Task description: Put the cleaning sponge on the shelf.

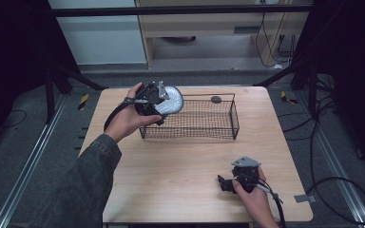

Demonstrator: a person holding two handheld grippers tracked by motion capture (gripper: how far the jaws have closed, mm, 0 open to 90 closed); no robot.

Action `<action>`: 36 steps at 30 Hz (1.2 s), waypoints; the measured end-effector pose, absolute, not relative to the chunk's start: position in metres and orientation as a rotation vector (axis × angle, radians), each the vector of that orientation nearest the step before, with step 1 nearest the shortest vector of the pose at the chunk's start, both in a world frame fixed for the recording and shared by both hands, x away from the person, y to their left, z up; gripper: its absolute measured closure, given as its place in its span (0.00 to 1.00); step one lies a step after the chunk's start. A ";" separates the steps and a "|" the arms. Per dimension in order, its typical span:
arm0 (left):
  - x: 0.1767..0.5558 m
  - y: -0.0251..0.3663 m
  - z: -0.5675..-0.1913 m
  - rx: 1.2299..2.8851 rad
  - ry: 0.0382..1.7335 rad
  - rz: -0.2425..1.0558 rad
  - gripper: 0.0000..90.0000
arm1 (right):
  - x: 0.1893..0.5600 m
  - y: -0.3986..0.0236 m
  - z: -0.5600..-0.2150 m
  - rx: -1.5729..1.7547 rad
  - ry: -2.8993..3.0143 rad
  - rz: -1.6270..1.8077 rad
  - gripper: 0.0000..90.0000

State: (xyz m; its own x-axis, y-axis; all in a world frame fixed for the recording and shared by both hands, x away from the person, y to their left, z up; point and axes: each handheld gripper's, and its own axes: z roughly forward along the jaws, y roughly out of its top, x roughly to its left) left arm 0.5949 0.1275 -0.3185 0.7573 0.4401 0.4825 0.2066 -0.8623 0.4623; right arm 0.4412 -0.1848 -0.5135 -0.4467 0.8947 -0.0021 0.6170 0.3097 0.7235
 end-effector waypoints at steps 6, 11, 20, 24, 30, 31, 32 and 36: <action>0.599 0.125 -0.321 2.586 0.475 0.865 0.10 | 0.441 -0.185 -0.514 1.341 2.179 0.925 0.00; 0.603 0.122 -0.326 2.602 0.462 0.880 0.10 | 0.441 -0.185 -0.513 1.342 2.178 0.925 0.00; 0.610 0.115 -0.339 2.617 0.426 0.907 0.10 | 0.441 -0.185 -0.513 1.340 2.180 0.923 0.00; 0.612 0.112 -0.343 2.623 0.405 0.920 0.10 | 0.441 -0.185 -0.513 1.345 2.178 0.927 0.00; 0.614 0.109 -0.347 2.628 0.390 0.922 0.10 | 0.441 -0.185 -0.513 1.345 2.178 0.927 0.00; 0.614 0.109 -0.347 2.627 0.387 0.918 0.10 | 0.441 -0.185 -0.513 1.344 2.178 0.927 0.00; 0.615 0.109 -0.348 2.626 0.384 0.918 0.10 | 0.441 -0.185 -0.513 1.344 2.178 0.927 0.01; 0.616 0.108 -0.348 2.617 0.389 0.918 0.10 | 0.441 -0.185 -0.513 1.345 2.178 0.927 0.00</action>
State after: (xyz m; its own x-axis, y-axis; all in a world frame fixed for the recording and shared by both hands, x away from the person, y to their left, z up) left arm 0.6163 0.1076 -0.3478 0.7538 0.3618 0.5486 0.1421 -0.9048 0.4014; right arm 0.4411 -0.1848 -0.5134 -0.4466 0.8947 -0.0039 0.6175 0.3114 0.7223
